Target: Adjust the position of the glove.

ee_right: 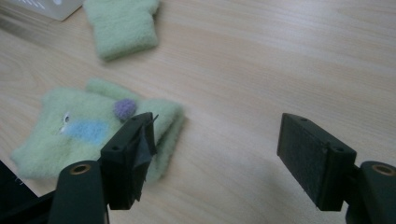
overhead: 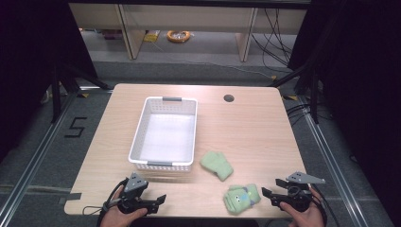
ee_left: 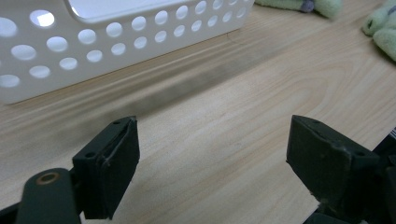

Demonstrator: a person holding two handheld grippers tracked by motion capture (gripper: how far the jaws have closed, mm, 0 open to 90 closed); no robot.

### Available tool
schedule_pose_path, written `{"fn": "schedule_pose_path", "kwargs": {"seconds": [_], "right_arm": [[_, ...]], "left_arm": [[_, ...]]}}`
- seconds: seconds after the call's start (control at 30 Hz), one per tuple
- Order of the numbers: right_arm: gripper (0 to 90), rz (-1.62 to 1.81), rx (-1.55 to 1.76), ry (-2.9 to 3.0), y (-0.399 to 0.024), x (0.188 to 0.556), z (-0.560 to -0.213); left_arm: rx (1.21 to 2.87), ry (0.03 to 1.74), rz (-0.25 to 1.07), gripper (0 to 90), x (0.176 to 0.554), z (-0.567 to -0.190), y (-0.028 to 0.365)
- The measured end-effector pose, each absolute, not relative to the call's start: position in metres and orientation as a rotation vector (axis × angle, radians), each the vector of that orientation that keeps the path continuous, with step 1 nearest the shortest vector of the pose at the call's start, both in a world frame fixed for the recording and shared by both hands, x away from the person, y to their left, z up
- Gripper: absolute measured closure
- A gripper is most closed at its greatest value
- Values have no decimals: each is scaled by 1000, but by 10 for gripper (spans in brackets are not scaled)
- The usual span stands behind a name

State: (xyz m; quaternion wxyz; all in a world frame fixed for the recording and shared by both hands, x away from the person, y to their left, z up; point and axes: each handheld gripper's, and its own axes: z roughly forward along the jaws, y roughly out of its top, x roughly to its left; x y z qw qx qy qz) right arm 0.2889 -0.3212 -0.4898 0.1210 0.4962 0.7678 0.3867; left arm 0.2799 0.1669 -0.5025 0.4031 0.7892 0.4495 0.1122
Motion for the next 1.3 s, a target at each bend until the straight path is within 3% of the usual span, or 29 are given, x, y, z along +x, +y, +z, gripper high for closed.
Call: {"fn": "schedule_pose_path", "kwargs": {"seconds": [0.17, 0.4, 1.1, 1.3], "right_arm": [[325, 1108, 1394, 2272, -322, 290, -489], [446, 1116, 1382, 2338, -308, 295, -482], [606, 925, 1291, 2526, -273, 310, -486], [725, 1031, 1338, 2493, -270, 313, -494]], "left_arm": [[1996, 1135, 284, 168, 280, -503, 167], [1991, 1142, 286, 168, 280, -503, 167], [1991, 1134, 277, 168, 281, -502, 166], [1994, 1135, 275, 168, 280, -502, 166]]}}
